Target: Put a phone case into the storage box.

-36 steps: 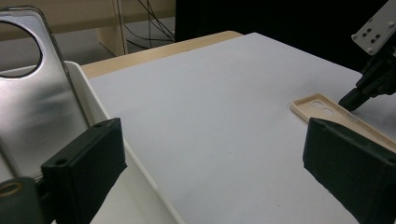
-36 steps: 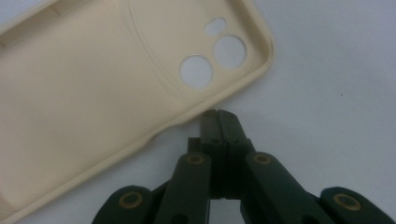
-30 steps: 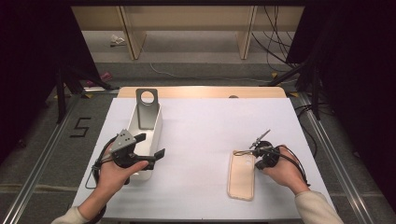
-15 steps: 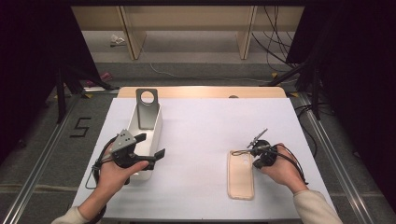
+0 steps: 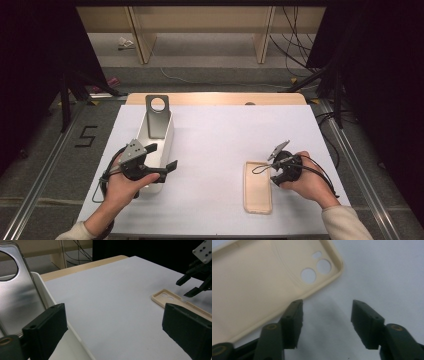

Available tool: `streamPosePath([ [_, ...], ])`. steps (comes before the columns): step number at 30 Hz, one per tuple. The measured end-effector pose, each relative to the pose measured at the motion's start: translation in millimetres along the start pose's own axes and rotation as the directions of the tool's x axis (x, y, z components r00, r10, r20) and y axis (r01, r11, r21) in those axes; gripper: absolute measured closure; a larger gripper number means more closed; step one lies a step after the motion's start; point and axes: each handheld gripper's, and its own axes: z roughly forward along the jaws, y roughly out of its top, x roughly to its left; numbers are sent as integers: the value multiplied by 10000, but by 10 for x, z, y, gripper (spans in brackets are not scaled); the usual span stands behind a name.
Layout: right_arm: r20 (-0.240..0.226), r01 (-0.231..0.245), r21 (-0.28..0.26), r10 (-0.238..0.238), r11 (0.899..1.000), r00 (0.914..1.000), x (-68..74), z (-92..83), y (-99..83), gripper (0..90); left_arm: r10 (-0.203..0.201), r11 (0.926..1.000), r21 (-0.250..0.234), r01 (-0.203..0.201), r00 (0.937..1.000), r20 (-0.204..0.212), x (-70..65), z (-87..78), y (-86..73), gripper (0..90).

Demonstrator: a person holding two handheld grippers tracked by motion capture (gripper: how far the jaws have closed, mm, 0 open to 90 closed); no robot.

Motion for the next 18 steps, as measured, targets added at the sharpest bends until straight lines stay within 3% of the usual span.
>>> streamPosePath([
  [3,-11,423,-28,-423,9991,9991,4,-65,4,295,-14,10000,9,14,10000,5,1,1,-2,54],
  [7,-94,1093,20,-1092,9940,9940,46,-147,7,249,-15,10000,14,15,10000,21,0,5,-5,54],
  [14,-535,2139,20,-2135,9769,9755,202,-185,76,218,-22,10000,7,22,10000,25,-2,6,-5,54],
  [15,-582,2274,69,-2266,9738,9722,228,-188,86,219,182,9998,-84,-182,9998,42,13,14,-1,54],
  [16,-629,2387,103,-2376,9710,9693,249,-187,98,219,-14,10000,14,14,10000,33,-1,7,-6,54],
  [18,-701,2460,129,-2445,9692,9671,279,-178,116,220,-22,10000,12,22,10000,33,-3,7,-7,54],
])
